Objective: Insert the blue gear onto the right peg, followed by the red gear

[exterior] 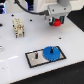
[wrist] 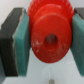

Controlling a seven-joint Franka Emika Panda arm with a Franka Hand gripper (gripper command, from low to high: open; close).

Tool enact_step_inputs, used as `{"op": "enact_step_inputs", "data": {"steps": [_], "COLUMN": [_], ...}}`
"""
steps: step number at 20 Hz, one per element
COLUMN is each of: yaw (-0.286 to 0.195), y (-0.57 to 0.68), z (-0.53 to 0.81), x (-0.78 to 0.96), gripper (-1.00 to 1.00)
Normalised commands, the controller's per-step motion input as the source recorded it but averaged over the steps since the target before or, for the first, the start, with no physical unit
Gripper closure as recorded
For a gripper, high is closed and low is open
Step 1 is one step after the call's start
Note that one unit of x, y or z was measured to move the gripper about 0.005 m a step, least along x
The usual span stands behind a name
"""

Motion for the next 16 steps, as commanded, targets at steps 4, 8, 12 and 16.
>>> {"op": "enact_step_inputs", "data": {"steps": [4,8,12,16], "yaw": [0.0,0.0,0.0,0.0], "y": [-0.14,-0.28,-0.27,-0.22], "z": [0.63,0.56,0.54,0.5], "x": [0.56,0.67,0.71,0.74], "gripper": [1.0,1.0,1.0,1.0]}}
